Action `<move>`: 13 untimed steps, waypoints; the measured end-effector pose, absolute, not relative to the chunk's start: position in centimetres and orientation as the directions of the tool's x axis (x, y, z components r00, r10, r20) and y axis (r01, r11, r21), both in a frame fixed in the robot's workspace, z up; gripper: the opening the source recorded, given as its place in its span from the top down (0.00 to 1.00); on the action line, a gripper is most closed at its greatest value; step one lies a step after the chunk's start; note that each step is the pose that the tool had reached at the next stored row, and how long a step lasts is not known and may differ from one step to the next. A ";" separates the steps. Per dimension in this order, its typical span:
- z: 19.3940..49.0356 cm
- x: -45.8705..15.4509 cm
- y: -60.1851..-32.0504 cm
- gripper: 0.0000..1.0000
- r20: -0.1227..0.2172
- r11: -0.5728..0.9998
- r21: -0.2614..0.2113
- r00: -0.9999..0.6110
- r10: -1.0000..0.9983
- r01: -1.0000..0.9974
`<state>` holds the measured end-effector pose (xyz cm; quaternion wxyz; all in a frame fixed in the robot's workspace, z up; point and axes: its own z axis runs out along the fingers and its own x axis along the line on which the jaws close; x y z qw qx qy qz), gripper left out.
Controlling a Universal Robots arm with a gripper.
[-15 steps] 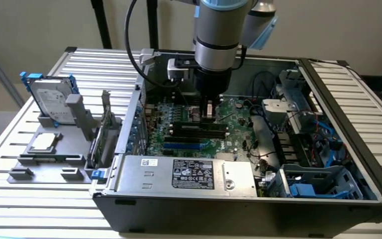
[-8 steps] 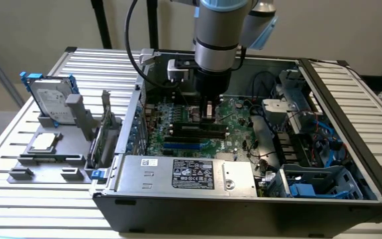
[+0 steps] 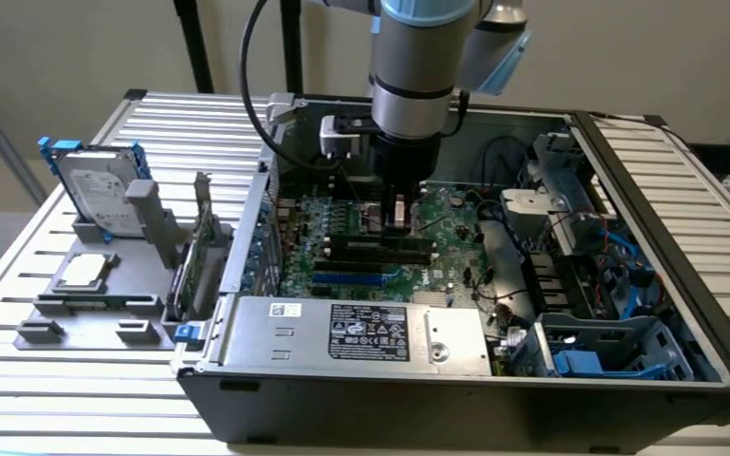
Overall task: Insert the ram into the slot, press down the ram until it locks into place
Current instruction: 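Insert the ram into the slot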
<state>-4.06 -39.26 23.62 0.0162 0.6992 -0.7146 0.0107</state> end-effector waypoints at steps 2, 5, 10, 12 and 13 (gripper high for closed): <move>23.6 -4.1 -39.3 0.87 0.040 0.022 0.007 -0.022 -0.999 -1.000; 23.5 -4.1 -39.3 0.87 0.042 0.022 0.007 -0.022 -0.999 -1.000; 23.4 -4.1 -39.3 0.87 0.044 0.022 0.007 -0.022 -0.999 -1.000; 23.4 -4.1 -39.3 0.87 0.044 0.022 0.007 -0.022 -0.999 -1.000; 23.4 -4.1 -39.3 0.87 0.044 0.022 0.007 -0.022 -0.999 -1.000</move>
